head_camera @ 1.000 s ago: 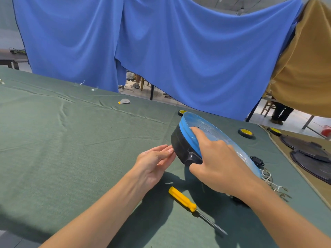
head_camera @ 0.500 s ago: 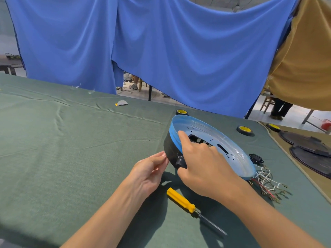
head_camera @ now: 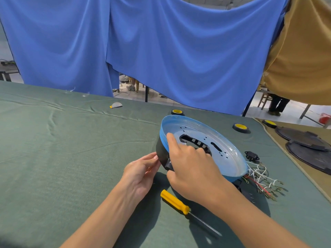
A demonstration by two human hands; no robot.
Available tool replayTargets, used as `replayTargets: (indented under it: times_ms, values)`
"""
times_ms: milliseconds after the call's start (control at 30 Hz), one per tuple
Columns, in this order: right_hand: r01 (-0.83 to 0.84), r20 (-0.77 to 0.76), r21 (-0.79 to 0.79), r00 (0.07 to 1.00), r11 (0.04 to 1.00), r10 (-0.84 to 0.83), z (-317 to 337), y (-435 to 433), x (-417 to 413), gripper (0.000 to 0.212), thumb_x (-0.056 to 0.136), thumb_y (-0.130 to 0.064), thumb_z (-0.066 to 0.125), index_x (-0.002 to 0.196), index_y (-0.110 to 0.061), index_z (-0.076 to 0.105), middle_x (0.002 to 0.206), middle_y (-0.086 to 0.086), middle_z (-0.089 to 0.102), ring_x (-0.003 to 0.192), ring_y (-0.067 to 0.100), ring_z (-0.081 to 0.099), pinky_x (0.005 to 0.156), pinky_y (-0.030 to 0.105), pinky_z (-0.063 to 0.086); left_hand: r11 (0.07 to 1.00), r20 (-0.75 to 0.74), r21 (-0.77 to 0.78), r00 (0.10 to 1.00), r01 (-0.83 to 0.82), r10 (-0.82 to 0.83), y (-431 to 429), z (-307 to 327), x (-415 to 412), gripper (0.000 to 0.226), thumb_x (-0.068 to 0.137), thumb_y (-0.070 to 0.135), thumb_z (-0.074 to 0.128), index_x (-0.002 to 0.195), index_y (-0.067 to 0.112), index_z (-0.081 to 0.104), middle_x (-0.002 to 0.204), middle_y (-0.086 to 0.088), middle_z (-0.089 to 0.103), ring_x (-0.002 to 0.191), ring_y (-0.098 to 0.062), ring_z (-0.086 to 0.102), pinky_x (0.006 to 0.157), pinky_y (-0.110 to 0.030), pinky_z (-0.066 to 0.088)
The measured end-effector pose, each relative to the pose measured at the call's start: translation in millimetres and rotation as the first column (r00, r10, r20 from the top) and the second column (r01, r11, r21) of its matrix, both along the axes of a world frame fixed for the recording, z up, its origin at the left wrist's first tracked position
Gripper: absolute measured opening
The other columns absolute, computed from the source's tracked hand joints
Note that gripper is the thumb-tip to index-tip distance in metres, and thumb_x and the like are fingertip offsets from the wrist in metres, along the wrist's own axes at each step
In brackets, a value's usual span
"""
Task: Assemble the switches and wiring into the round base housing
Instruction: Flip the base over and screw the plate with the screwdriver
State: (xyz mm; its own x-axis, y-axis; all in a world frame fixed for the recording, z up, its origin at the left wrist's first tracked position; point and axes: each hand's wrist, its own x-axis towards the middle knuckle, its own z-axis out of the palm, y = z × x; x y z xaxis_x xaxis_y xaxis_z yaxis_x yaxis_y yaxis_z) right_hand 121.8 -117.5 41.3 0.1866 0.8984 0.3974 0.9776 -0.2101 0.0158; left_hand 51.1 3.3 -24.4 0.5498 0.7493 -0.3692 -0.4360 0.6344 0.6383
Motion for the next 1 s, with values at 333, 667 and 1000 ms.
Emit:
replayTargets:
  times_ms: [333,667,1000]
  values:
    - [0.006,-0.001,-0.024,1.000,1.000,-0.006,-2.3,-0.4,-4.5,0.074,0.090,-0.025,0.052,0.146,-0.018,0.004,0.104,0.008,0.060,0.093,0.033,0.062,0.076,0.043,0.053,0.999,-0.003,0.006,0.999,0.033,-0.033,5.8,1.2,-3.0,0.023,0.088,-0.019,0.048,0.102,-0.012,0.064,0.098,-0.021,0.068,0.089,-0.023,0.067,0.077,-0.030,0.059]
    - [0.026,0.072,-0.117,0.997,0.993,-0.017,-16.4,0.3,-15.9,0.089,0.087,-0.028,0.061,0.149,-0.011,0.000,0.118,0.020,0.053,0.104,0.043,0.055,0.079,0.045,0.047,0.994,-0.072,-0.101,0.997,0.033,-0.041,6.9,10.9,-12.6,0.034,0.090,-0.018,0.046,0.122,-0.012,0.055,0.099,-0.025,0.065,0.081,-0.028,0.067,0.077,-0.039,0.056]
    - [0.032,0.119,-0.218,0.993,0.976,-0.006,-29.0,5.7,-21.2,0.089,0.089,-0.021,0.059,0.152,-0.009,-0.002,0.126,0.026,0.048,0.109,0.046,0.051,0.087,0.047,0.045,0.985,-0.153,-0.083,0.974,0.153,-0.165,8.5,21.1,-31.1,0.071,0.062,0.025,0.083,0.120,-0.005,0.055,0.122,-0.033,0.055,0.088,-0.038,0.069,0.044,-0.035,0.055]
